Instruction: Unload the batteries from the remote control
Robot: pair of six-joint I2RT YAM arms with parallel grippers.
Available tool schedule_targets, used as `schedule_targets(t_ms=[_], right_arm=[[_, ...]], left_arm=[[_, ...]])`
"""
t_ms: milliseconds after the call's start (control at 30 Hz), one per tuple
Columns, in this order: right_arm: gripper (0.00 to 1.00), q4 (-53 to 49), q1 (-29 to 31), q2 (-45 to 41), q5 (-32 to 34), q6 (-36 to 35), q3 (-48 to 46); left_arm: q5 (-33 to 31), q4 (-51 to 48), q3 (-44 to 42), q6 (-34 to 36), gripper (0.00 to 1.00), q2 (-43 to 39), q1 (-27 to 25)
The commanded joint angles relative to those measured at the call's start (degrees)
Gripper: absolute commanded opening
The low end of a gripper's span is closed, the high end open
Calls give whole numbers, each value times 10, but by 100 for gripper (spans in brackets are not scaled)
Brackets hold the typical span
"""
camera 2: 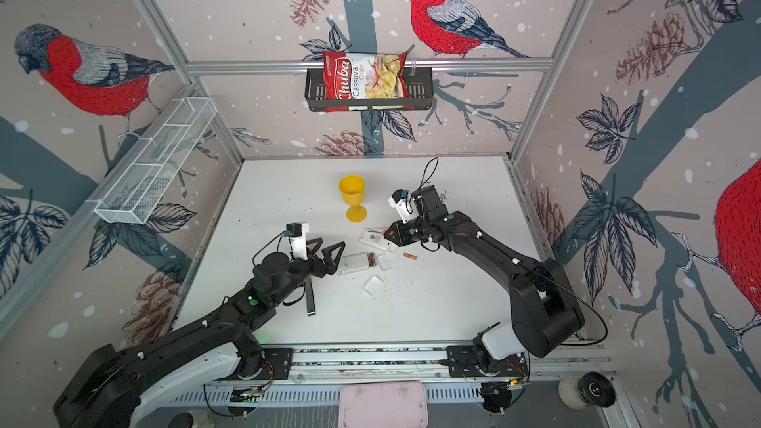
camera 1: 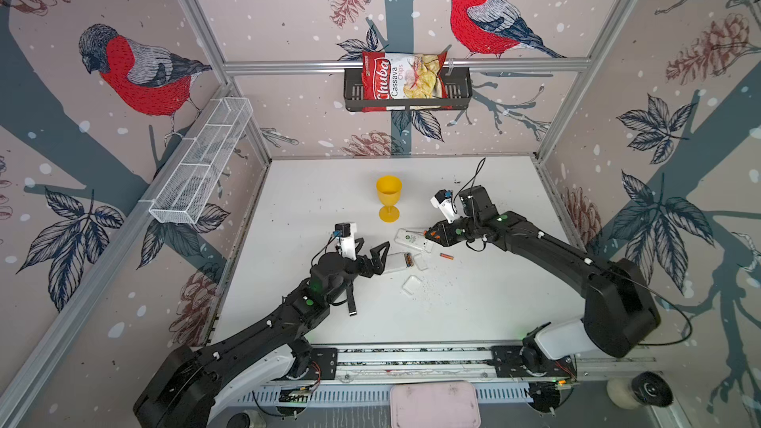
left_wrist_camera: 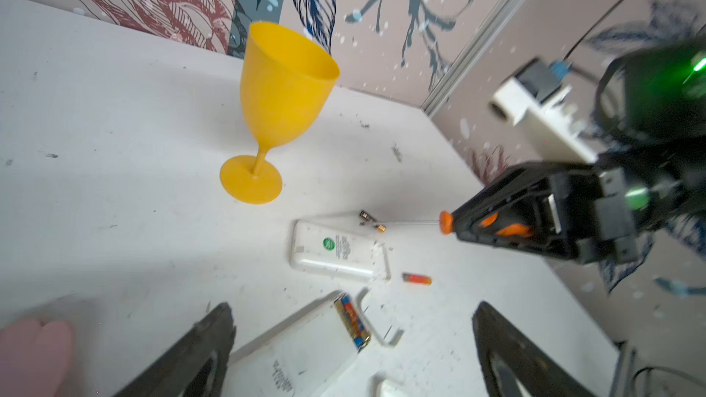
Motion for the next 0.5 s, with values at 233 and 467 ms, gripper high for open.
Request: schedule_targets(t_ms=[233, 467], right_arm=[[0, -43, 1, -14, 54, -12, 7], [0, -33, 2, -17, 57, 0, -3]], left_arm=[[-103, -129, 51, 110, 96, 124, -105], [-150, -157, 82, 107, 96, 201, -117]])
